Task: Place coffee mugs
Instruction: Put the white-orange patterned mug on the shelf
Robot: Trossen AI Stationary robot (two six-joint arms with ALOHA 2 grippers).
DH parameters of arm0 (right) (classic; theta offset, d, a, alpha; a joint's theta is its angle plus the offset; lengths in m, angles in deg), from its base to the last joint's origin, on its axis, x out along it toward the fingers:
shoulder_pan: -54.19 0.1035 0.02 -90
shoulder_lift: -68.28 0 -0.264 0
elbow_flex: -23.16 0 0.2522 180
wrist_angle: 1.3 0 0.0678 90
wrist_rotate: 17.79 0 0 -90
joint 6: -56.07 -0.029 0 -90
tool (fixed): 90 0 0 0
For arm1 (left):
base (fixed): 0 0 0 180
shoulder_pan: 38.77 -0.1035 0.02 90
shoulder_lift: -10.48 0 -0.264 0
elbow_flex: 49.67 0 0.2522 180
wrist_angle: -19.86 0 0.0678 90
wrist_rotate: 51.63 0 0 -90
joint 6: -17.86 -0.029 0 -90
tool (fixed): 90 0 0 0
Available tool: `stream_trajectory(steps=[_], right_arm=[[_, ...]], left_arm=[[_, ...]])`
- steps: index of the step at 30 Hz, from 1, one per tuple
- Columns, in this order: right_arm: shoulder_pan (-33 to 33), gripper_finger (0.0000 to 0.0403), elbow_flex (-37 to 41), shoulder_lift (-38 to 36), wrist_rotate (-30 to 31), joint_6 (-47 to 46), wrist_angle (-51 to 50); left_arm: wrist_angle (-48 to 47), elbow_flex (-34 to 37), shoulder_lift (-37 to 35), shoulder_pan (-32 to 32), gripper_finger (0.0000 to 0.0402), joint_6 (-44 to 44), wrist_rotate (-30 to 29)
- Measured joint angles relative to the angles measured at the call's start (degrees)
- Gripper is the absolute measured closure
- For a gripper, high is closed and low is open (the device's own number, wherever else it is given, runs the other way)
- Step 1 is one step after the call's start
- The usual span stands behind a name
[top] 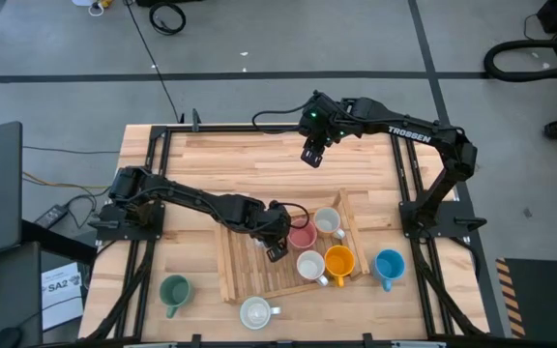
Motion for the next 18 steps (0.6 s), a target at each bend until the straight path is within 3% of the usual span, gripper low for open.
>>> stream_trajectory(steps=[18], right_arm=[[0.00, 0.0246, 0.00, 0.00, 0.00, 0.00, 0.00]], left_arm=[[1.04, 0.00, 0.00, 0.02, 0.0282, -3.00, 1.09]])
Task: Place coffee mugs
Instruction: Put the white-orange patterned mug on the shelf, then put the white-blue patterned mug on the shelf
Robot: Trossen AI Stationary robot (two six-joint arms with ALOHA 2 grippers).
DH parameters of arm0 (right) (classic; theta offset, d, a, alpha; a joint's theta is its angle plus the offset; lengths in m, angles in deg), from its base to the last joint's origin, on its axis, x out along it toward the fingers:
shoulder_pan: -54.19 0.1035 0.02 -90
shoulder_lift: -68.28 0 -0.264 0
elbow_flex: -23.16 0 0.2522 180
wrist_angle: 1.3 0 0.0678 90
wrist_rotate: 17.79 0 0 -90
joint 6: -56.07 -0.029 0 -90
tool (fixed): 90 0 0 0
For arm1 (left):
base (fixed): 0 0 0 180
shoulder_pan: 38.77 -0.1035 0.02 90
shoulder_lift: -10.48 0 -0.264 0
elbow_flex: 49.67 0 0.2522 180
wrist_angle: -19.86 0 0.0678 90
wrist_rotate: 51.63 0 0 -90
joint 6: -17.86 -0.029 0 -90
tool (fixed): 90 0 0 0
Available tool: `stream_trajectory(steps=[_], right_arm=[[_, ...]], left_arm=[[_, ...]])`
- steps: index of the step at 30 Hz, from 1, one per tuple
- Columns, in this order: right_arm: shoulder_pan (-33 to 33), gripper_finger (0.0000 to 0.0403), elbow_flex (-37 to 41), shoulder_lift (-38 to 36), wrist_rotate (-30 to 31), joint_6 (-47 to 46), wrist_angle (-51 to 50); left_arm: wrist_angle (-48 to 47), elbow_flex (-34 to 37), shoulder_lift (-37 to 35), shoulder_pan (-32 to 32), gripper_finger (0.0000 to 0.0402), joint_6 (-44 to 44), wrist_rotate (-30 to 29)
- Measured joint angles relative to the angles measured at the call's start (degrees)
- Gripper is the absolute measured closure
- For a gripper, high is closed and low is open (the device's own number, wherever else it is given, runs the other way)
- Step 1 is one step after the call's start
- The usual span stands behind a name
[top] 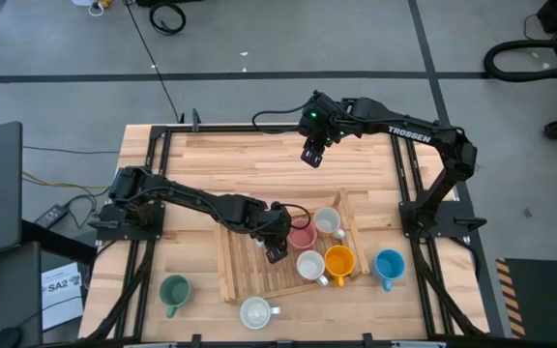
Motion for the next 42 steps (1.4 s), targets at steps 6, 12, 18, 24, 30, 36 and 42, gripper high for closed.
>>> stream_trajectory(steps=[6, 12, 18, 24, 30, 36, 42], right_arm=[[0.00, 0.0246, 0.00, 0.00, 0.00, 0.00, 0.00], [0.00, 0.0246, 0.00, 0.00, 0.00, 0.04, -0.02], [0.00, 0.0246, 0.00, 0.00, 0.00, 0.09, -0.02], [0.00, 0.0246, 0.00, 0.00, 0.00, 0.13, -0.02], [0.00, 0.0246, 0.00, 0.00, 0.00, 0.15, -0.02], [0.00, 0.0246, 0.00, 0.00, 0.00, 0.15, -0.04], [0.00, 0.0246, 0.00, 0.00, 0.00, 0.15, -0.09]], left_arm=[[-0.02, 0.00, -0.02, -0.02, 0.0239, 0.00, -0.03], [0.29, 0.00, -0.02, -0.02, 0.0209, 0.16, -0.04], [0.46, 0.00, -0.02, -0.02, 0.0210, 0.70, -0.02], [0.45, 0.00, -0.11, -0.02, 0.0211, 0.68, 1.57], [0.46, -0.02, -0.55, -0.02, 0.0211, 0.70, 2.14], [0.65, -0.04, -2.88, -0.02, 0.0212, 0.77, 2.17], [1.02, -0.04, -6.41, 0.12, 0.0212, 1.08, 2.61]])
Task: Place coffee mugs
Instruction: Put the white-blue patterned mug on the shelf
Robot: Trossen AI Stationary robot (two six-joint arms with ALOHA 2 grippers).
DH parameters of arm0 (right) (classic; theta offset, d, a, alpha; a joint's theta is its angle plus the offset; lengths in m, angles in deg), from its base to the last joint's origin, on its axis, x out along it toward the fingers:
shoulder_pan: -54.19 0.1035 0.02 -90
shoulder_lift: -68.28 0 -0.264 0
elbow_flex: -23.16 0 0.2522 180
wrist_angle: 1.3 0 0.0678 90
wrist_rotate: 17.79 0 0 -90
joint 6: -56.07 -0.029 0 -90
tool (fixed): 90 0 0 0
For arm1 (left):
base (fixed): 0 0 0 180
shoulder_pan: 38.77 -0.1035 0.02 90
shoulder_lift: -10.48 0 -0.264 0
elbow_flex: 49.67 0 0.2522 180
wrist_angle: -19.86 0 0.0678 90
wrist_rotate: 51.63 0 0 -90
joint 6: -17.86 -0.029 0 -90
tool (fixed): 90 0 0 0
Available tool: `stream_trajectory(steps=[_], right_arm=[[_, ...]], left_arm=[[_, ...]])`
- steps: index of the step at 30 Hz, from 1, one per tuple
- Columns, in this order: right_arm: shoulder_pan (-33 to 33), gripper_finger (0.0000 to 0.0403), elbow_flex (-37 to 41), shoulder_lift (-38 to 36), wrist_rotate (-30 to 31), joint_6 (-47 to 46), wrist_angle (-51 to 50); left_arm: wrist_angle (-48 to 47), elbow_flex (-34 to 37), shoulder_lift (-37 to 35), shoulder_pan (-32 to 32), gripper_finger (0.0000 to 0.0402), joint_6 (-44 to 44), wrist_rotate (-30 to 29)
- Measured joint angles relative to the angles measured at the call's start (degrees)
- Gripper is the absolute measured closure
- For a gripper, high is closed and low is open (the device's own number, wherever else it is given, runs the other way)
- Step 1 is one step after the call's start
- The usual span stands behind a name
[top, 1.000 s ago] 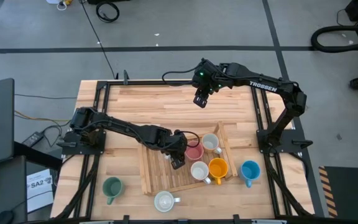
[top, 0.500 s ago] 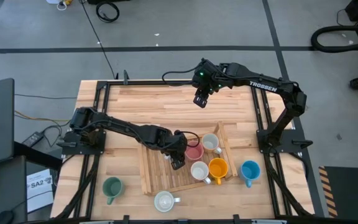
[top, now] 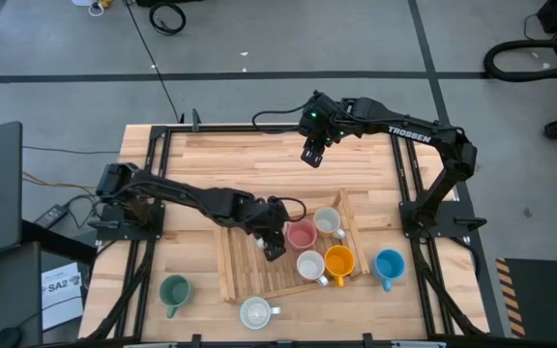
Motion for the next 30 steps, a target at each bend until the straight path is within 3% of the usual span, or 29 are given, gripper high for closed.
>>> stream_trajectory(steps=[7, 22, 30], right_arm=[[0.00, 0.0246, 0.00, 0.00, 0.00, 0.00, -0.02], [0.00, 0.0246, 0.00, 0.00, 0.00, 0.00, -0.17], [0.00, 0.0246, 0.00, 0.00, 0.01, 0.00, -0.76]], left_arm=[[1.53, 0.00, -4.19, 0.82, 0.0212, 0.29, 0.62], [4.24, -2.74, -8.00, 6.49, 0.0212, 11.65, 2.56], [-0.48, -13.49, -7.64, 11.37, 0.0212, 13.22, -7.58]])
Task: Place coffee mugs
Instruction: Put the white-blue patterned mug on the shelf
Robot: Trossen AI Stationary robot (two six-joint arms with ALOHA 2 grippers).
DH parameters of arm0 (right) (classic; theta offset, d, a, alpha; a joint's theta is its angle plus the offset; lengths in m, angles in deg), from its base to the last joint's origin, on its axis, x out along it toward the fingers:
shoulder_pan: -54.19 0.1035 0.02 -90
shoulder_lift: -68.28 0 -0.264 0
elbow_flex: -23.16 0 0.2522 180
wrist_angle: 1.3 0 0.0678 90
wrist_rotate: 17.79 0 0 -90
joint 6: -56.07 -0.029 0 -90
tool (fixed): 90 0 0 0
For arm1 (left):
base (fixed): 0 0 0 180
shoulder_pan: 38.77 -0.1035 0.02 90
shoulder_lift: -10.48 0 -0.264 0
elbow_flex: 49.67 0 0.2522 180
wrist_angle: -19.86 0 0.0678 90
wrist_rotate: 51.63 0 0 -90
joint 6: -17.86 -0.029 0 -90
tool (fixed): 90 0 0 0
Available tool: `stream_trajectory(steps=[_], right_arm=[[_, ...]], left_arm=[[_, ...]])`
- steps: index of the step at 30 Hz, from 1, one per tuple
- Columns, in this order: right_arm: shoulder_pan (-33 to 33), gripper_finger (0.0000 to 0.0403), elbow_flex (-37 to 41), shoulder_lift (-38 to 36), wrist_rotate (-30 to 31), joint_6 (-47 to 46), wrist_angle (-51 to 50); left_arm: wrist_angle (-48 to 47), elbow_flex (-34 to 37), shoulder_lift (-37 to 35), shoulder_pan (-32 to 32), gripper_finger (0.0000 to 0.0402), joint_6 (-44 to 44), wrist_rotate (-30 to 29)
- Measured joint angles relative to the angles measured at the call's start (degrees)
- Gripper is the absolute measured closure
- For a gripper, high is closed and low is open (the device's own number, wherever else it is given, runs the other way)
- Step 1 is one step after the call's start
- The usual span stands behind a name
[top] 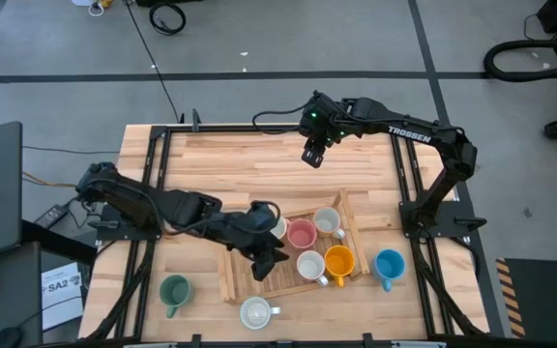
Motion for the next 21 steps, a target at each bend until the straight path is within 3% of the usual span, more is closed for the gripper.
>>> stream_trajectory(steps=[10, 17, 21], right_arm=[[0.00, 0.0246, 0.00, 0.00, -0.01, 0.00, -0.64], [0.00, 0.0246, 0.00, 0.00, -0.01, 0.00, -0.64], [0.00, 0.0246, 0.00, 0.00, -0.01, 0.02, -0.62]], left_arm=[[-0.55, -4.15, 0.75, 7.34, 0.0212, 7.21, -9.32], [-1.79, -4.13, 5.25, 10.47, 0.0212, 8.83, -5.27], [-7.81, -4.11, 7.10, 10.65, 0.0212, 8.44, -2.44]])
